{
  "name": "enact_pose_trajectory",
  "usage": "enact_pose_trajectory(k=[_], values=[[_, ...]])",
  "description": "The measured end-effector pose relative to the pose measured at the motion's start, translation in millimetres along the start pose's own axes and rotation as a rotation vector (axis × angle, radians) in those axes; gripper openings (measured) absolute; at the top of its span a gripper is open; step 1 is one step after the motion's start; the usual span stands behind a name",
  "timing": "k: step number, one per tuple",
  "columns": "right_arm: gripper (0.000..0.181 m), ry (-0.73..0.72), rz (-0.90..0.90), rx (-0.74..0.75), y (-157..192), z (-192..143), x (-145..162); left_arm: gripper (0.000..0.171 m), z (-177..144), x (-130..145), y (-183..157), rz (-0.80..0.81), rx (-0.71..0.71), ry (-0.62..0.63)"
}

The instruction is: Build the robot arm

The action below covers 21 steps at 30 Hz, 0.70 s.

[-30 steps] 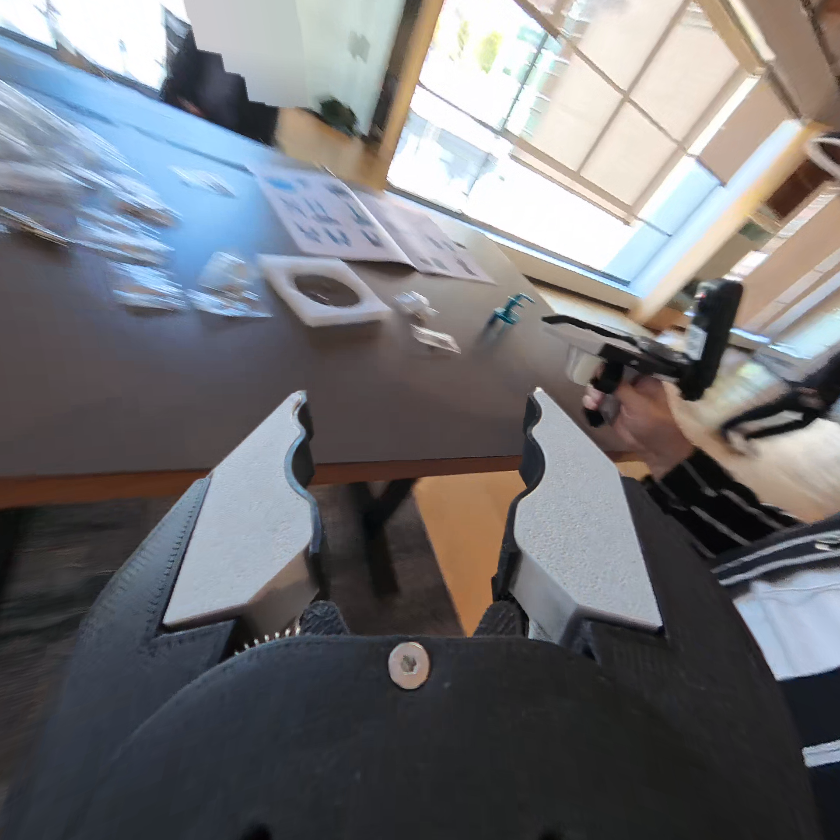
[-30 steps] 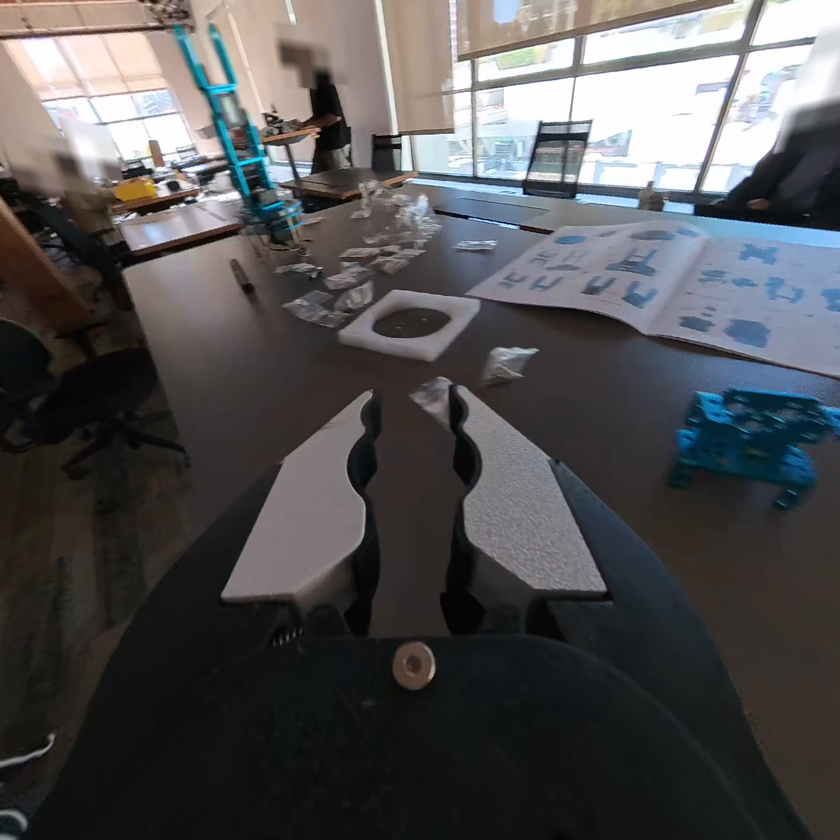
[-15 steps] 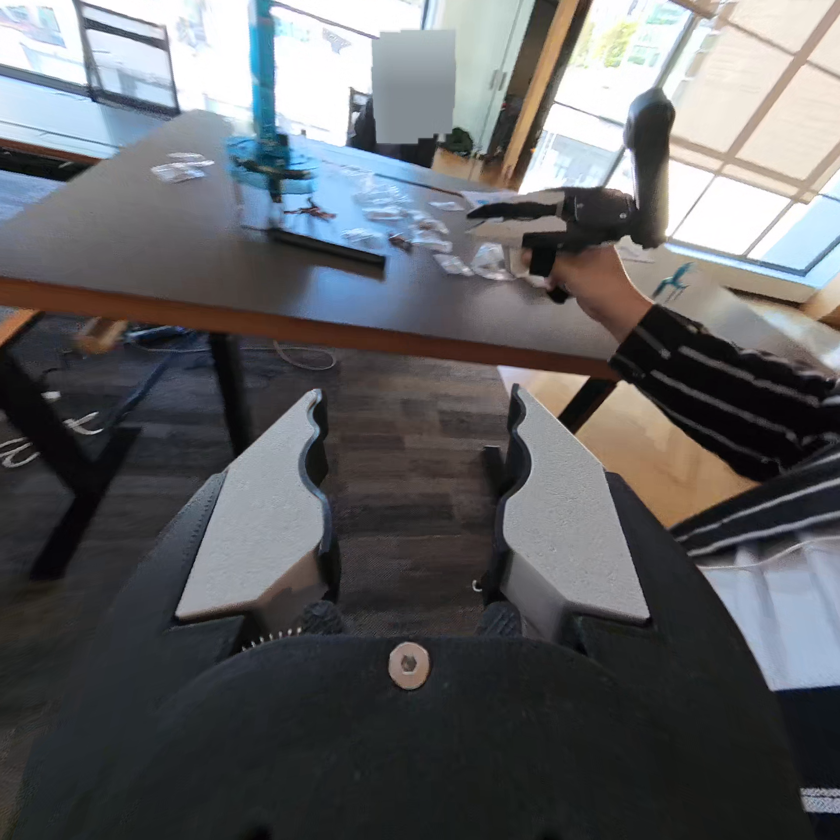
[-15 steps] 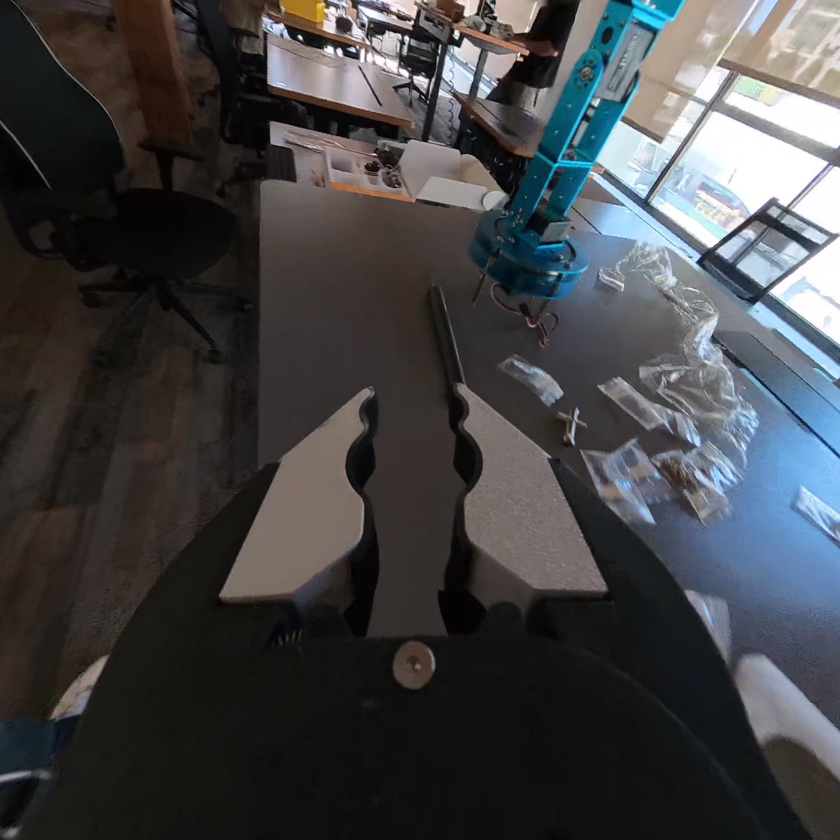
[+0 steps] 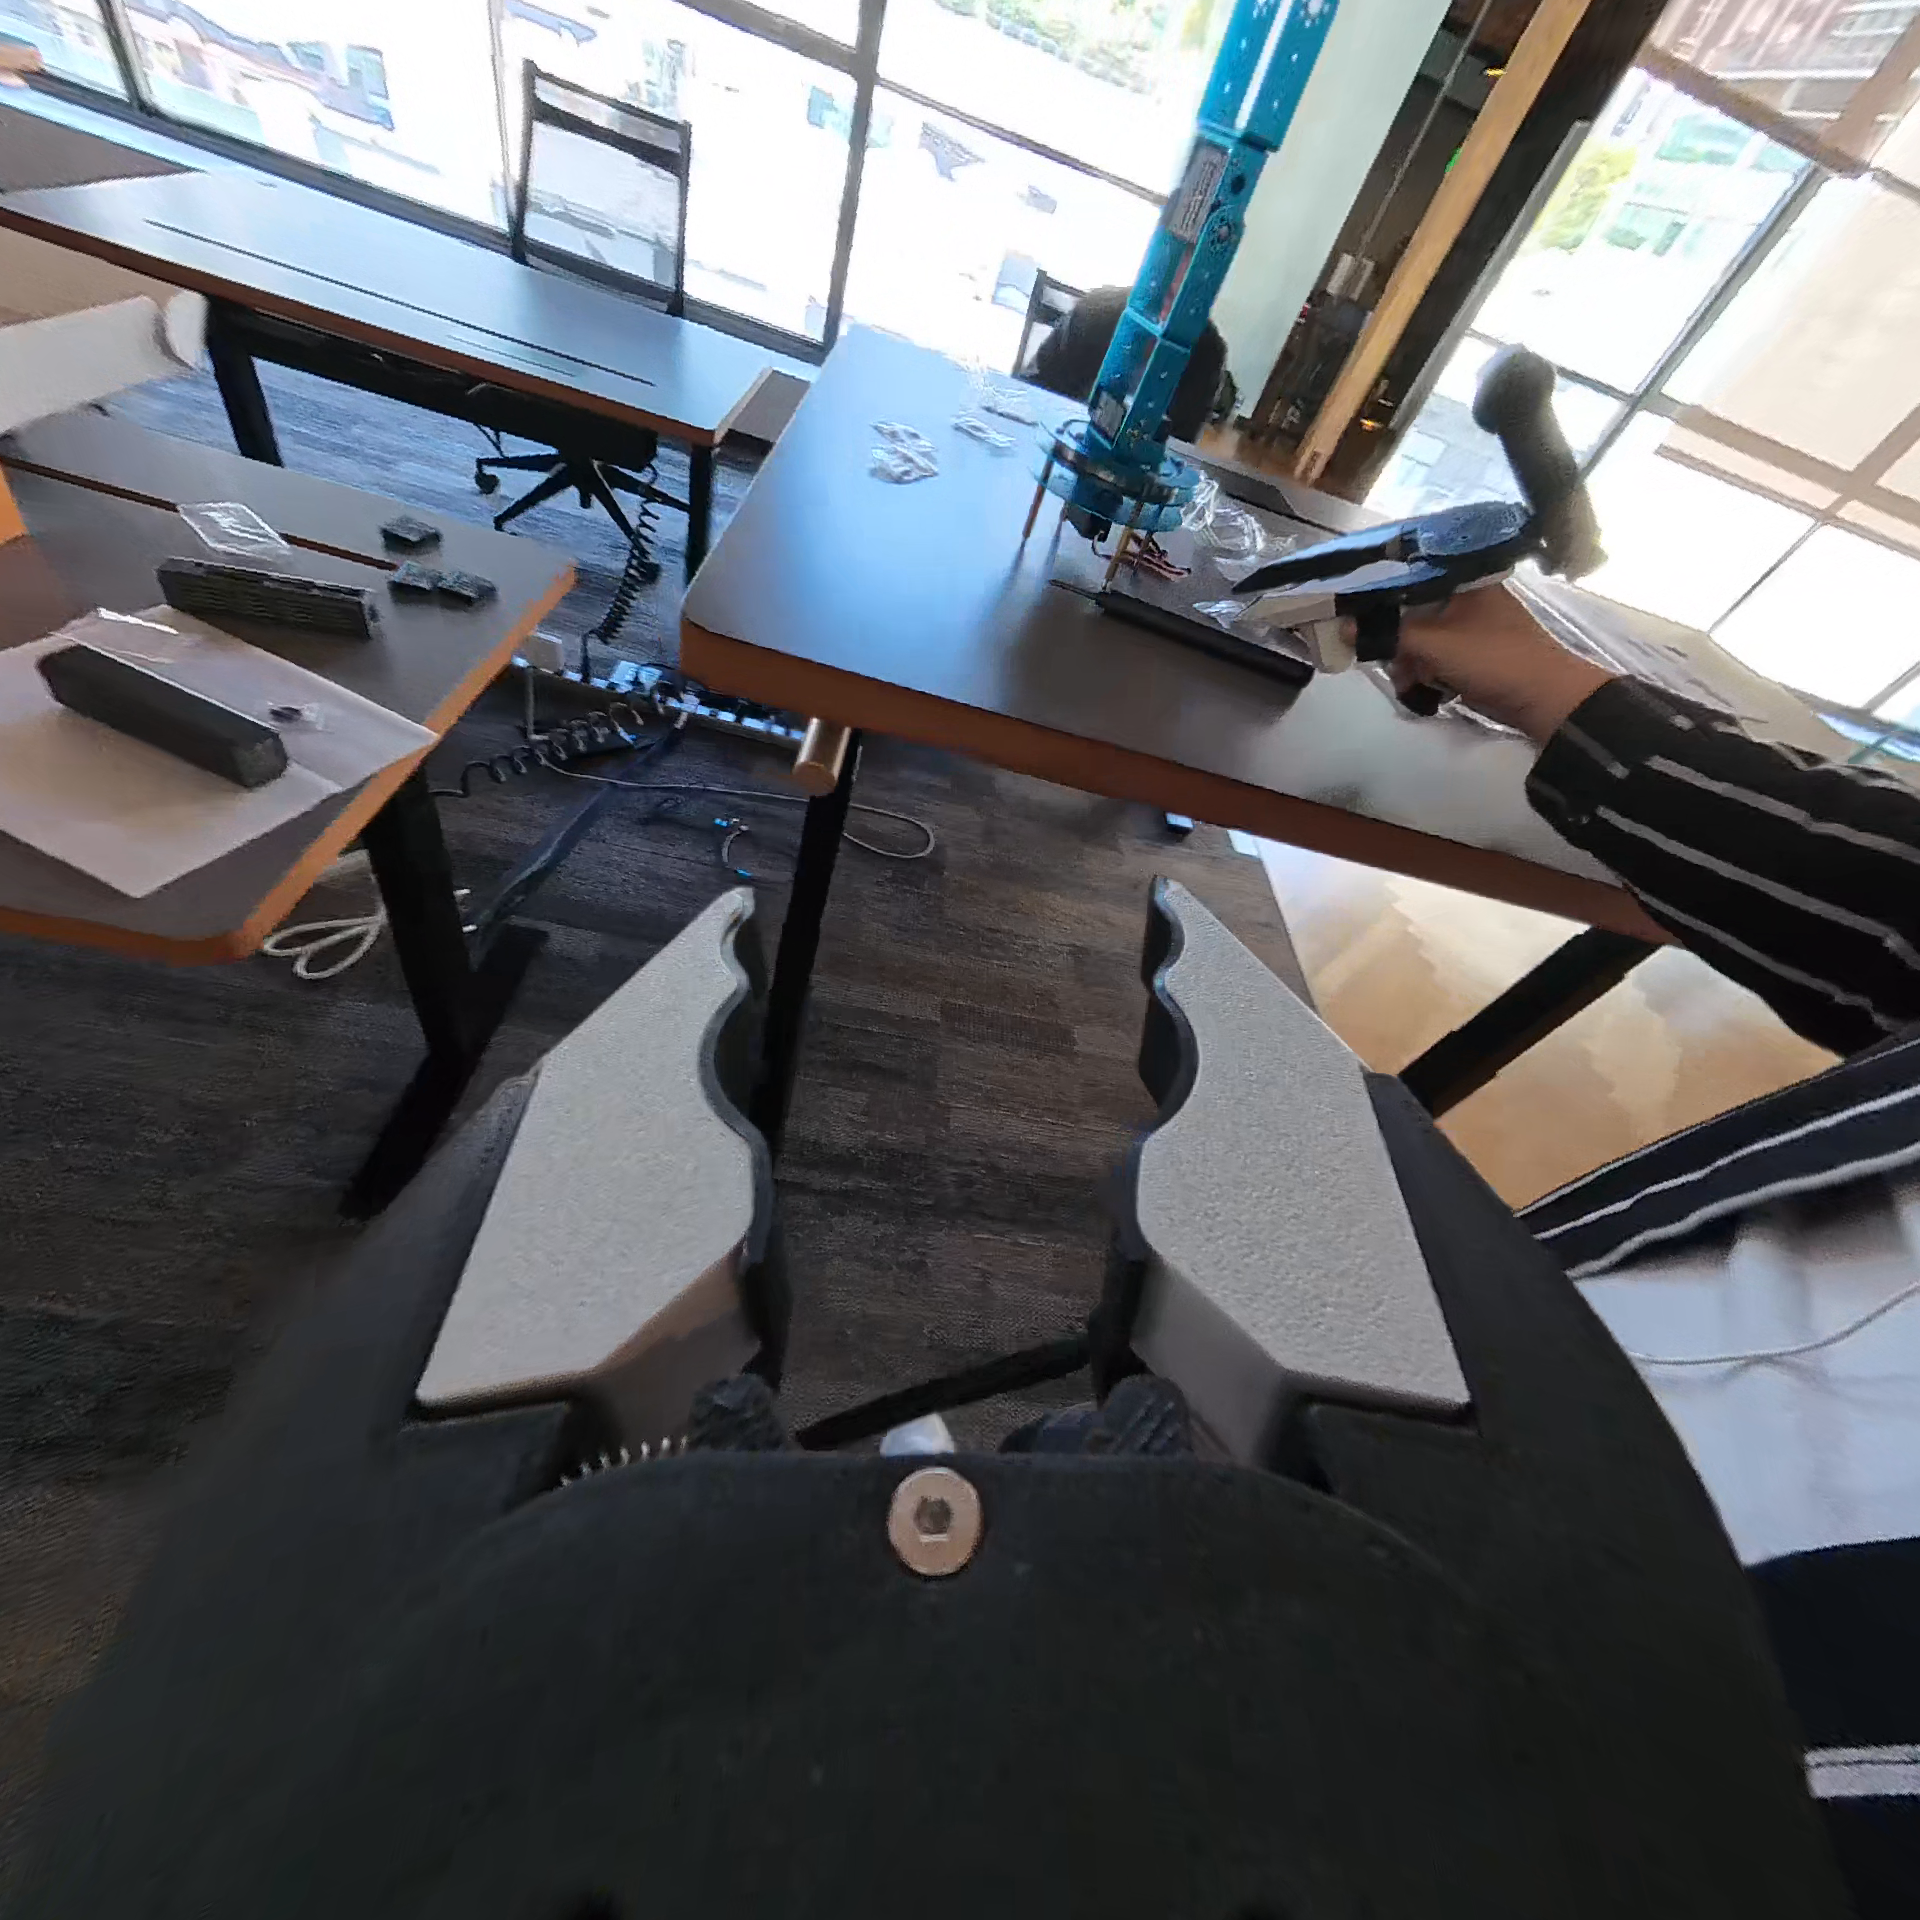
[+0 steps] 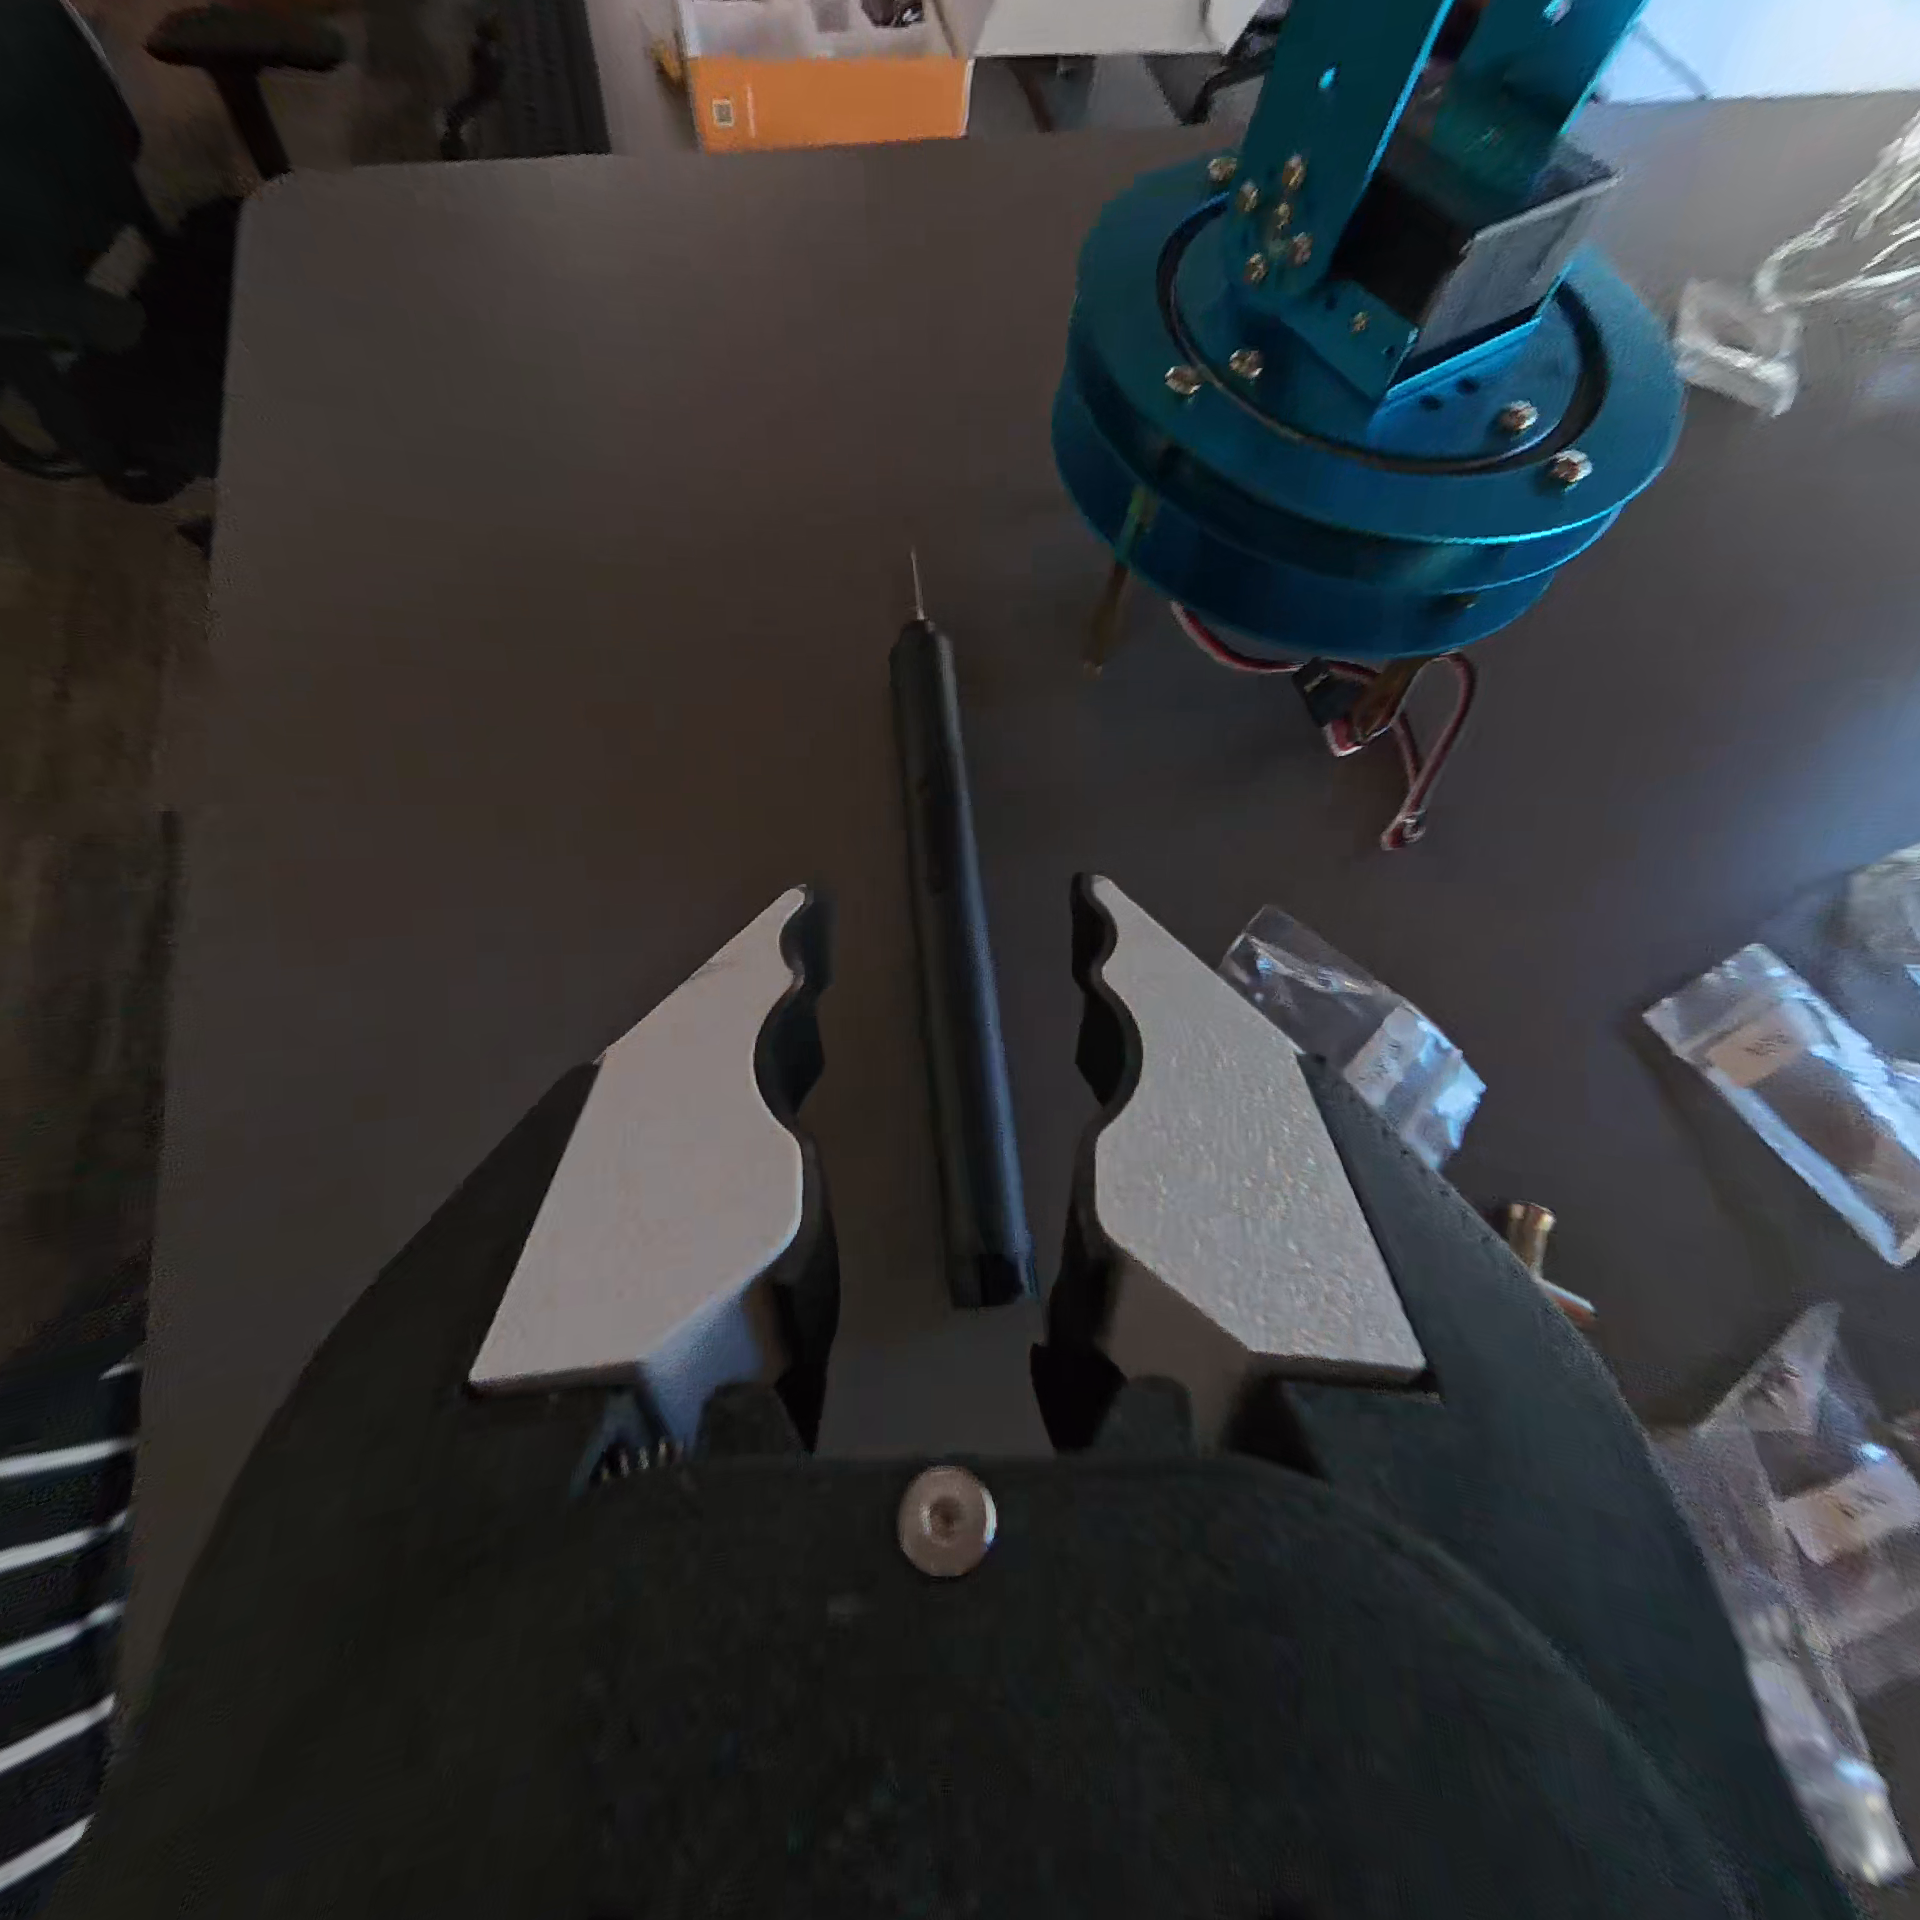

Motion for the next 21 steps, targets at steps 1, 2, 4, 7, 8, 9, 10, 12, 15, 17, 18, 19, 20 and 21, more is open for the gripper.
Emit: enact_pose_trajectory(k=[1,2,4,7,8,9,10,12,15,17,18,19,20,21], values=[[0.048,0.011,0.019,-0.021,0.0,2.8,2.4,0.072,11.6,-0.2,7.3,-0.012,0.016,0.012],[0.046,0.031,0.033,-0.051,1.2,5.4,5.7,0.072,24.1,-1.5,13.8,-0.018,0.032,0.023],[0.045,0.09,0.041,-0.078,3.1,9.2,13.1,0.07,51.7,-8.6,23.2,-0.026,0.07,0.026],[0.041,0.133,0.002,-0.06,5.3,12.1,18.4,0.068,97.6,-20.6,31.1,-0.048,0.148,0.026],[0.036,0.135,0.004,-0.048,4.3,12.3,18.3,0.068,113.6,-21.9,33.4,-0.046,0.177,0.038],[0.031,0.133,0.01,-0.045,3.5,12.7,18.5,0.067,129.7,-21.6,35.9,-0.038,0.203,0.056],[0.018,0.135,0.025,-0.049,2.9,12.7,18.7,0.067,145.8,-20.2,38.4,-0.026,0.225,0.069],[0.018,0.145,0.073,-0.051,4.2,12.7,18.2,0.063,179.3,-14.6,40.8,-0.036,0.277,0.087],[0.017,0.173,-0.09,-0.001,17.9,11.4,12.2,0.061,229.7,-0.4,32.6,-0.119,0.426,0.164],[0.017,0.205,-0.303,0.058,31.7,12.2,5.2,0.062,260.3,12.5,28.1,-0.092,0.507,0.24],[0.017,0.219,-0.413,0.085,38.9,13.4,1.5,0.062,274.7,19.4,26.9,-0.065,0.544,0.271],[0.017,0.229,-0.517,0.108,46.3,15.0,-2.3,0.062,288.4,25.4,25.6,-0.045,0.587,0.294],[0.016,0.233,-0.609,0.129,53.8,16.9,-6.2,0.062,301.5,30.6,24.1,-0.022,0.634,0.304],[0.017,0.239,-0.685,0.142,61.0,18.6,-9.6,0.061,314.4,35.4,23.0,0.019,0.679,0.303]])
Point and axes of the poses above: each gripper's, where its closed fingertips meet, z out along the fingers, x out of its underside, y = z × x across the jaws, the point moved 8 cm from there along -z, back along the fingers, and after that the axes turned 13 degrees about -y, right-handed, at the moved point
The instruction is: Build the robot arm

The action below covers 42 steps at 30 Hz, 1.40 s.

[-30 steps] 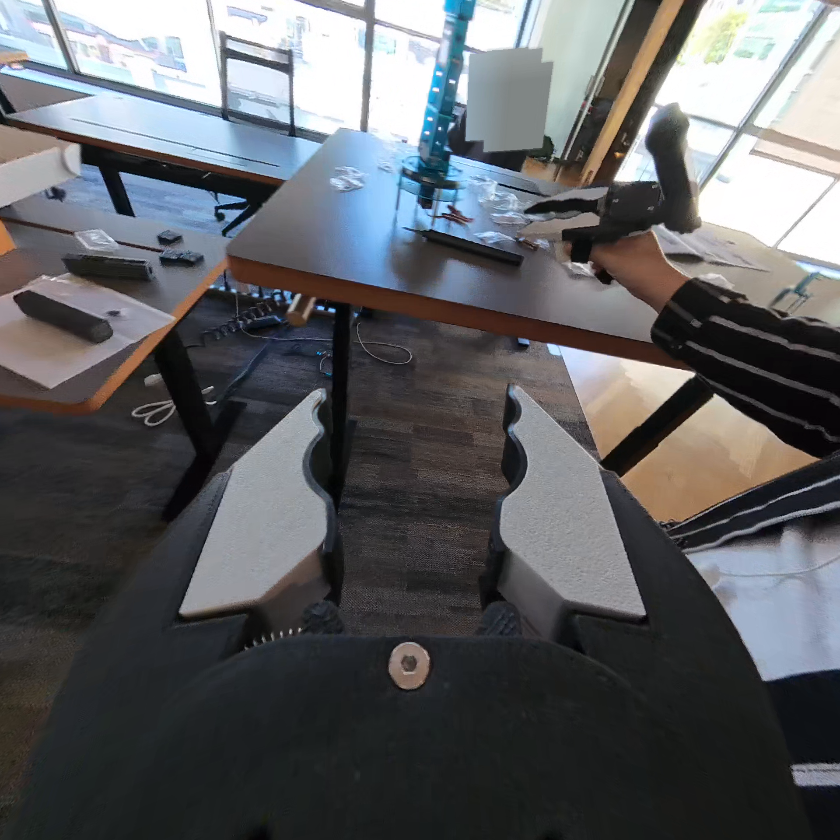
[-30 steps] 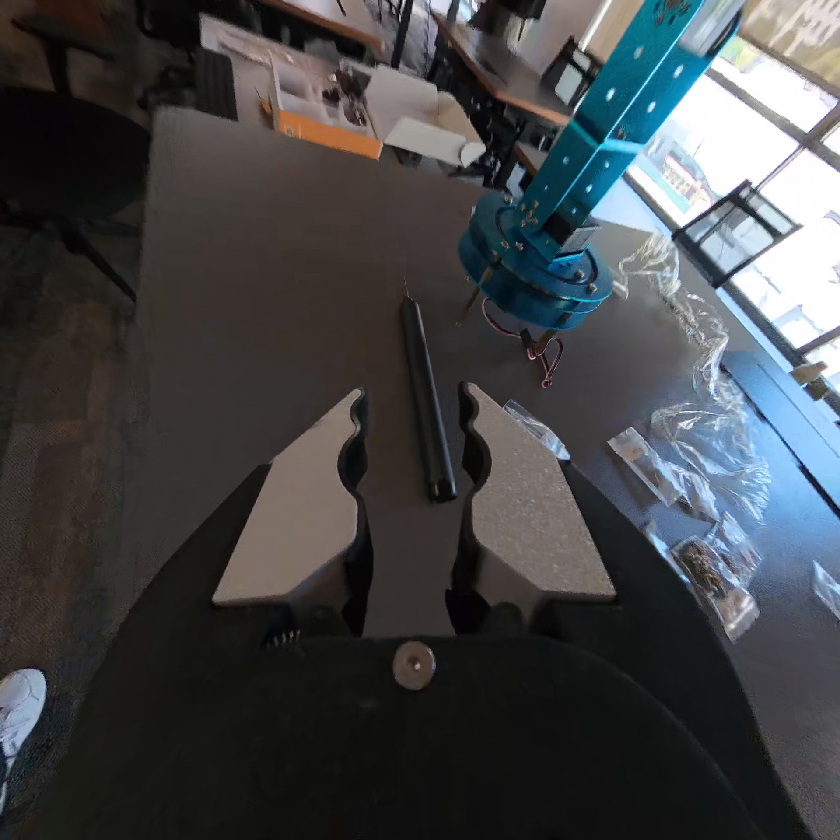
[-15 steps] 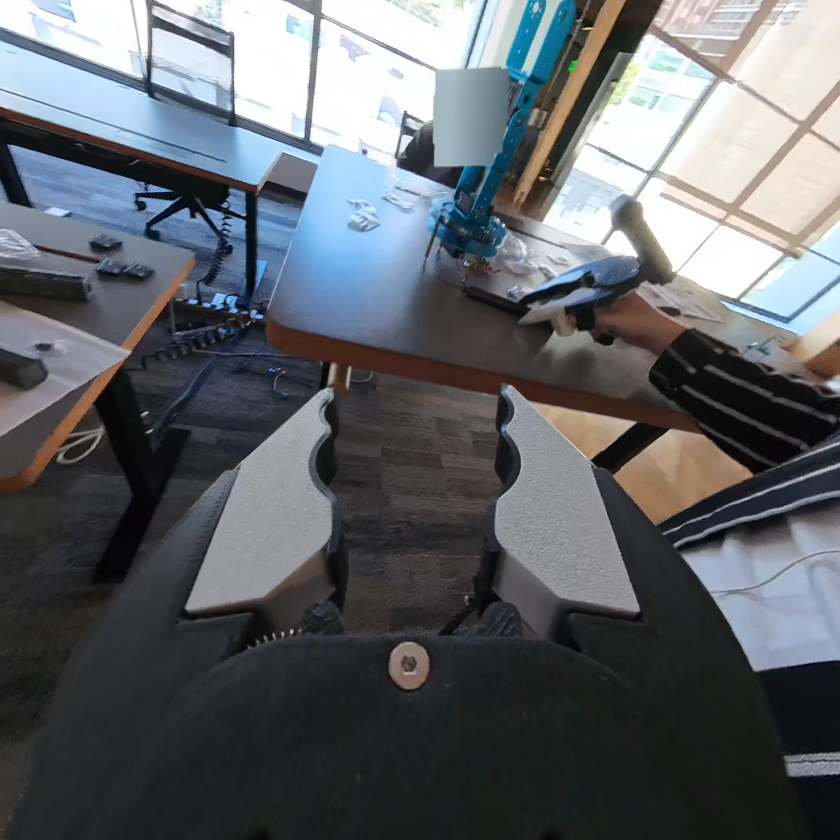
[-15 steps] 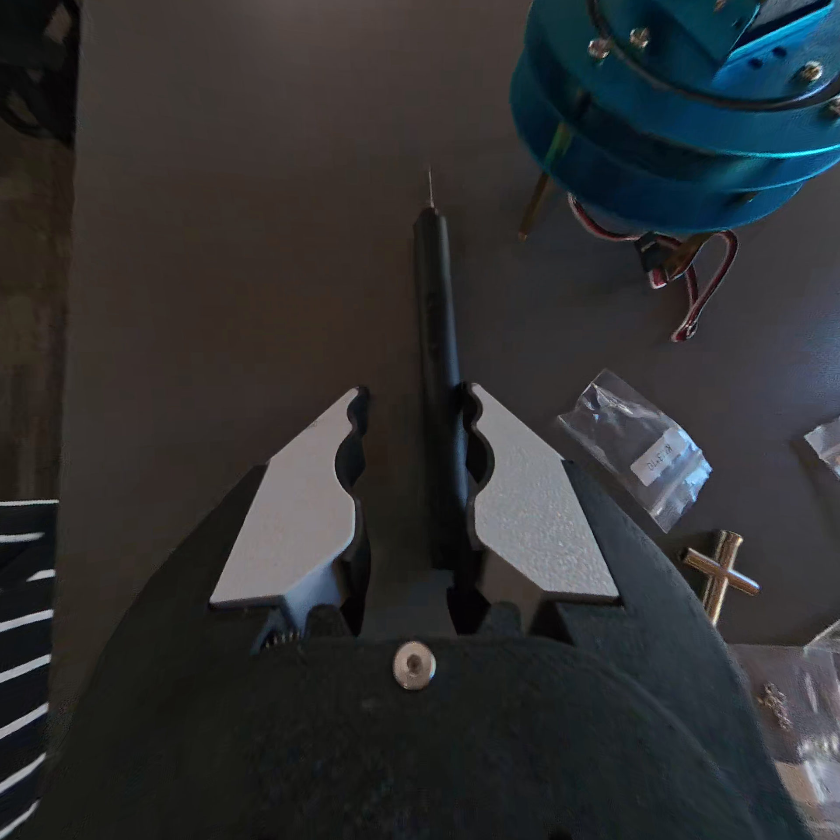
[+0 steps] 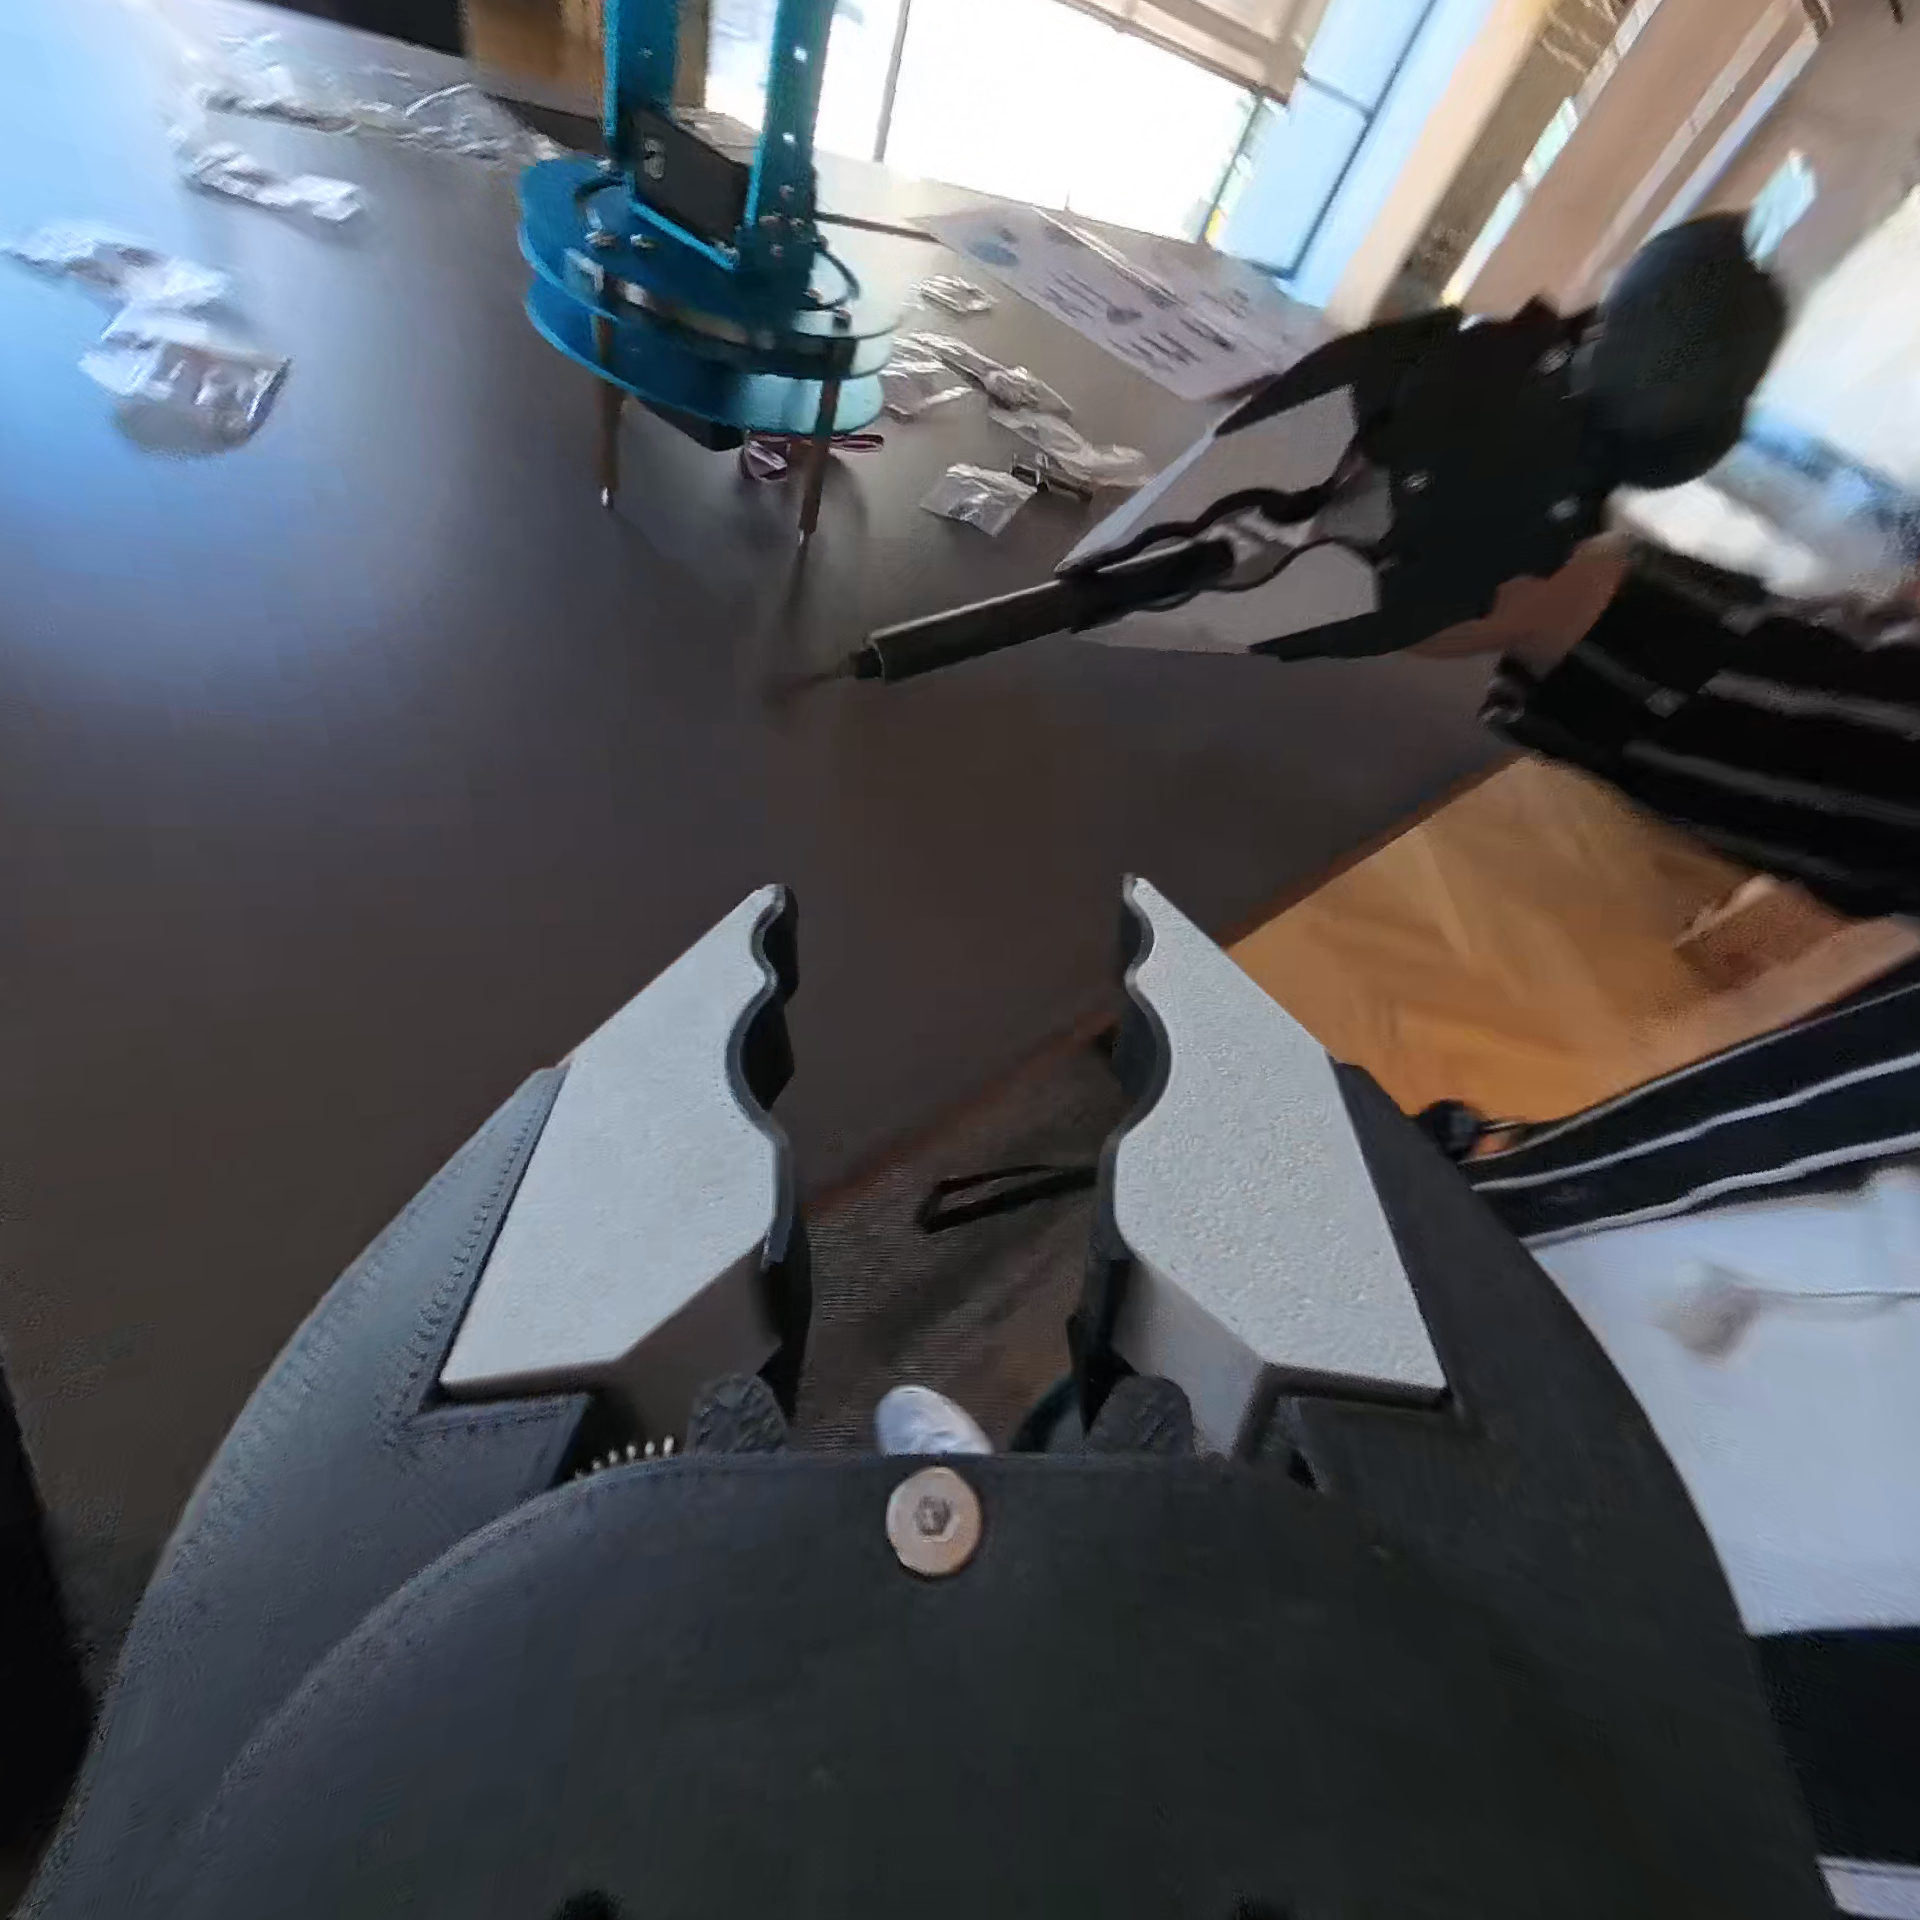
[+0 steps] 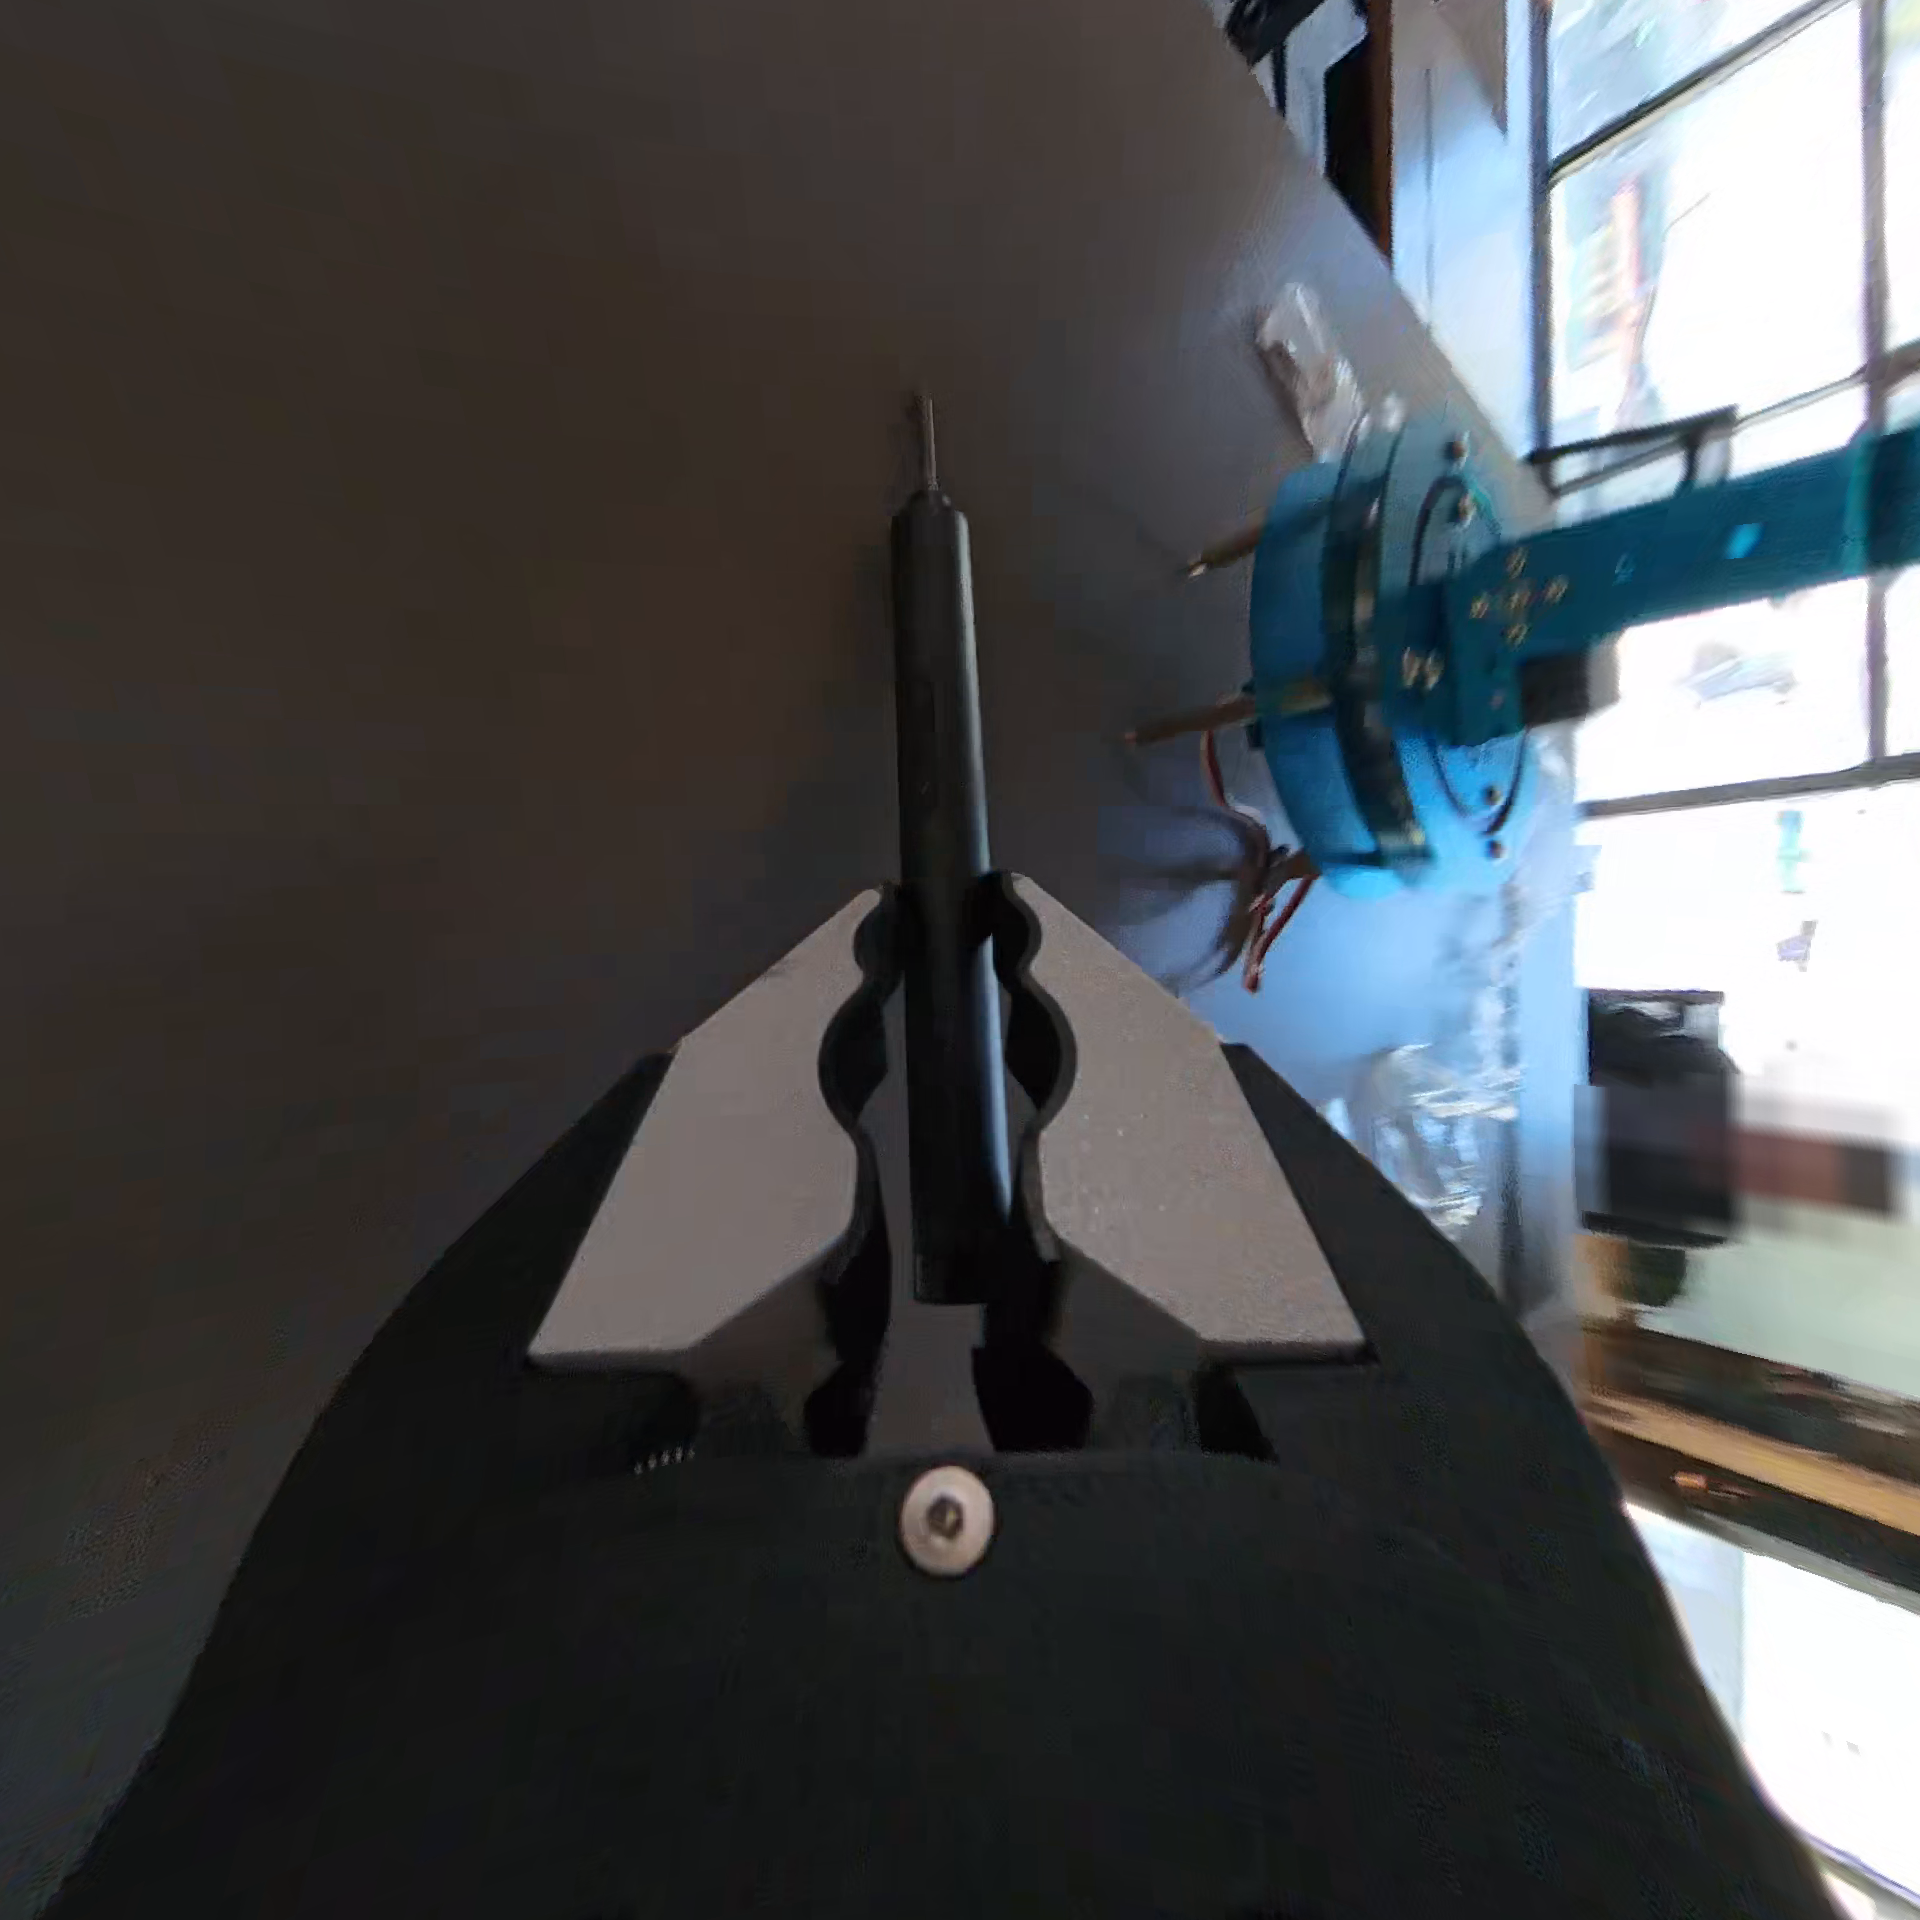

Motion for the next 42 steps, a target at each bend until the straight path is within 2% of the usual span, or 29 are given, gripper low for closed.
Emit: enact_pose_trajectory(k=[5,7,9,13,14,16,17,21,25,28,30,32,33,35,37,40,42], values=[[0.017,0.073,-0.156,0.076,6.7,-10.0,-36.5,0.062,52.1,-6.4,25.9,0.413,0.147,0.078],[0.017,0.112,-0.177,0.1,7.3,-13.6,-48.0,0.066,73.8,-13.6,23.8,0.671,0.178,0.114],[0.016,0.158,-0.19,0.118,9.0,-15.8,-57.5,0.062,95.1,-18.2,10.7,0.879,0.279,0.121],[0.017,0.216,-0.194,0.119,14.8,-20.6,-75.4,0.044,135.8,-12.9,-10.6,1.048,0.501,0.16],[0.016,0.232,-0.196,0.12,15.5,-22.5,-78.3,0.038,144.1,-11.5,-13.3,1.095,0.523,0.166],[0.016,0.277,-0.199,0.119,14.8,-27.5,-79.9,0.013,153.5,-6.6,-20.2,1.176,0.605,0.187],[0.016,0.295,-0.198,0.117,13.9,-30.4,-79.2,0.013,157.4,-5.6,-23.3,1.206,0.617,0.179],[0.017,0.333,-0.166,0.171,4.1,-45.1,-69.7,0.012,168.2,-12.1,-35.1,1.132,0.618,0.133],[0.03,0.213,-0.023,0.371,-16.7,-77.1,-61.2,0.011,172.7,-30.4,-47.7,0.988,0.585,0.065],[0.049,0.02,0.209,0.537,-27.5,-108.9,-42.8,0.011,179.0,-39.9,-58.3,0.889,0.555,0.048],[0.054,-0.148,0.377,0.636,-30.2,-133.0,-26.7,0.011,184.5,-44.9,-69.0,0.862,0.527,0.051],[0.059,-0.319,0.558,0.702,-31.7,-157.7,-9.2,0.011,190.3,-51.3,-87.1,0.838,0.505,0.03],[0.068,-0.391,0.632,0.743,-33.2,-173.2,0.0,0.011,194.2,-54.9,-98.6,0.822,0.496,0.021],[0.072,-0.545,0.722,0.81,-36.4,-211.6,16.6,0.012,204.9,-61.8,-125.2,0.799,0.464,-0.008],[0.073,-0.667,0.845,0.769,-41.5,-245.7,37.3,0.011,218.5,-67.3,-157.6,0.734,0.448,-0.049],[0.079,-0.852,1.087,0.52,-58.6,-284.4,65.0,0.011,243.0,-73.0,-218.5,0.633,0.497,-0.12],[0.076,-0.965,1.199,0.345,-72.9,-305.7,76.8,0.011,264.1,-76.1,-258.6,0.606,0.519,-0.165]])
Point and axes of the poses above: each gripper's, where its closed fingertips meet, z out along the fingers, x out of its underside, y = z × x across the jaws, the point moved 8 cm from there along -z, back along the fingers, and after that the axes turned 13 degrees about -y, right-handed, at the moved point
